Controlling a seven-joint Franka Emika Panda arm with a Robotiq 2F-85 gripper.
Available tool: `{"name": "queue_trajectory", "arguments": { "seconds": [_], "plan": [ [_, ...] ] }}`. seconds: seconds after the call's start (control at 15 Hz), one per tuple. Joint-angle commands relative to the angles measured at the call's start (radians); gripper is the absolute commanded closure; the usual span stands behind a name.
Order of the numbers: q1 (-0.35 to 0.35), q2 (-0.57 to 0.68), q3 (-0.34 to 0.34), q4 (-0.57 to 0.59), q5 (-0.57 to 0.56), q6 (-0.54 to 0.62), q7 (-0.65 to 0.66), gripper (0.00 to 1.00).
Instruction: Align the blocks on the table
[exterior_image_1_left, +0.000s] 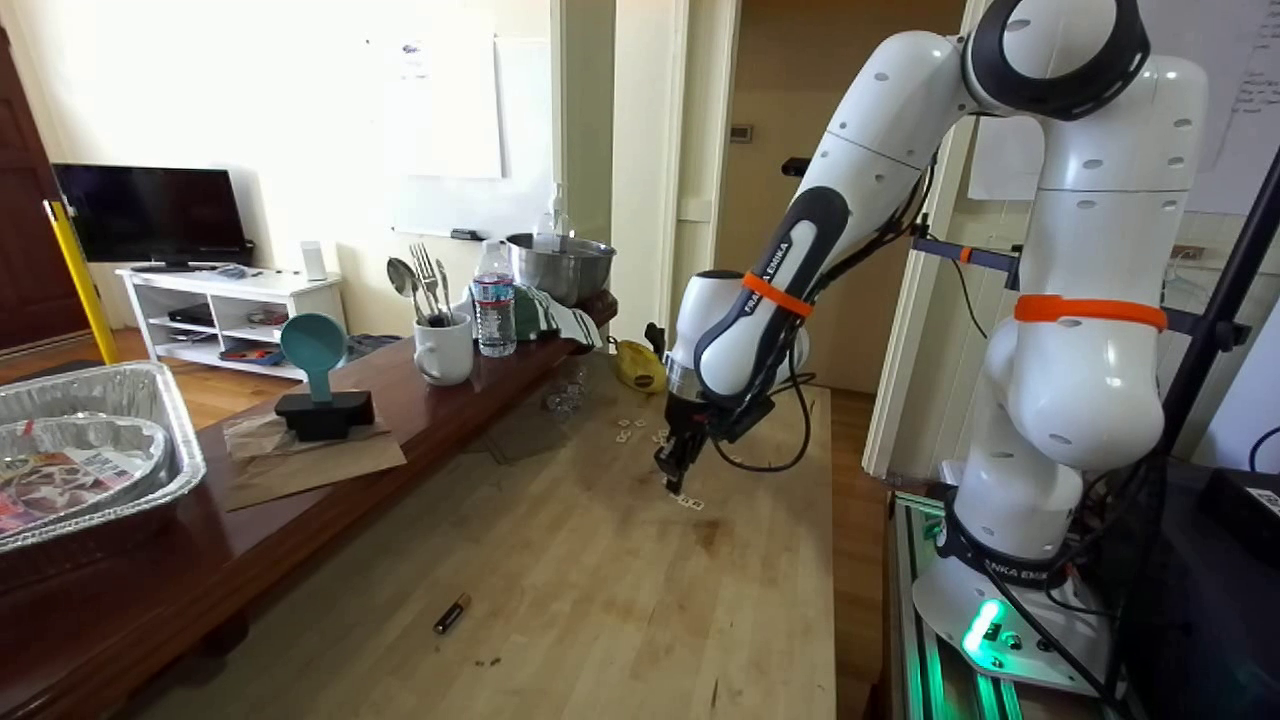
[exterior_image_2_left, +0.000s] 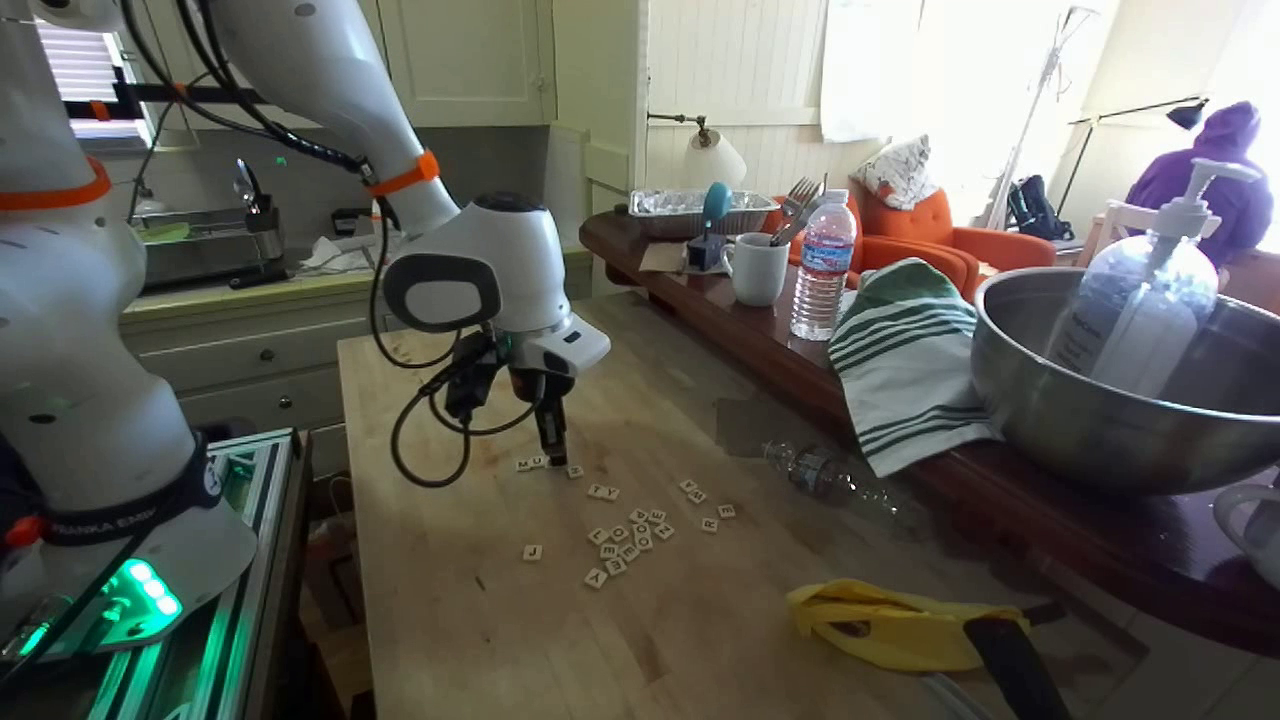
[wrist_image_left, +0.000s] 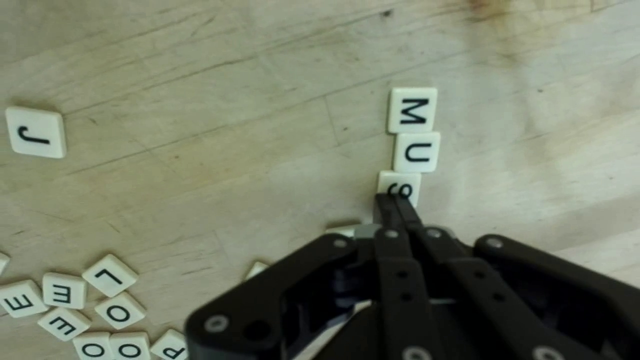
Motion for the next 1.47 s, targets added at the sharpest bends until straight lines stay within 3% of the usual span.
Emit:
{"name": "queue_trajectory", "arguments": {
  "seconds": [0.0,0.33,1.4],
  "plan": [
    [-0.021,-0.038,0.012,-0.03,-0.065,0.02,0.033,1.0],
    [-0.035,-0.057,0.01,-0.026,-0.096,0.019,0.019,1.0],
    [-0.071,0.069,-0.004,0.041,-0.141,0.087,0.024,1.0]
  ]
}}
